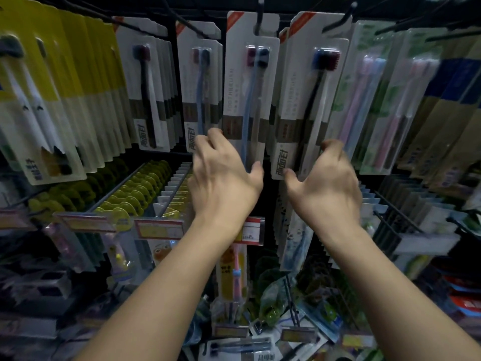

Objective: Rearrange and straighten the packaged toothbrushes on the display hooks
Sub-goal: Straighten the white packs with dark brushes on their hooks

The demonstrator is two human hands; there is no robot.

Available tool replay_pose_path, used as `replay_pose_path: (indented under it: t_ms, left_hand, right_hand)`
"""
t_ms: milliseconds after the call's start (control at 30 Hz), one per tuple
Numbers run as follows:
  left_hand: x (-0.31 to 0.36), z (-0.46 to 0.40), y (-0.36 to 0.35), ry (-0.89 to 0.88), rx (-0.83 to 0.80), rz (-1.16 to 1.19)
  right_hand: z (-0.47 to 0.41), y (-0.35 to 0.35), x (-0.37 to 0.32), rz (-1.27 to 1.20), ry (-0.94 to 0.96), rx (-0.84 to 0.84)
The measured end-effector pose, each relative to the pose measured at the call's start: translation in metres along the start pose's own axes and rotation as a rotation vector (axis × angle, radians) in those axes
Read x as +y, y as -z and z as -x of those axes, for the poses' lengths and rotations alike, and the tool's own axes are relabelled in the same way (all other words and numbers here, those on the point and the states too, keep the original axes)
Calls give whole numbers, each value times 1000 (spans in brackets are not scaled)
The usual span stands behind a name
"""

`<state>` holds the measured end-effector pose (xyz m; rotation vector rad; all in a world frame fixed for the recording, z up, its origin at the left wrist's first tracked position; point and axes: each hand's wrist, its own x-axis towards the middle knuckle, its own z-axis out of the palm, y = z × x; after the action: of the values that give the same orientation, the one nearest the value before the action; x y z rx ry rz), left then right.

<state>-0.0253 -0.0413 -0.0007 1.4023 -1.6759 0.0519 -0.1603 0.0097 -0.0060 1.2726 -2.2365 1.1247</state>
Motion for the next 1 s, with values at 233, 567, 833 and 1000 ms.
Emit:
replay_pose_path:
  t_ms: [233,567,833,1000]
  left_hand:
    - [2,4,7,-6,12,12]
    - [3,19,25,16,-37,92]
    - [7,26,36,45,-27,157]
    - [12,29,38,65,-41,176]
  right_hand:
    - [2,5,3,-39,6,6]
    - [9,18,9,-143,17,-6]
    - [15,29,11,-188,23,-22]
    - [16,32,12,-206,32,-38]
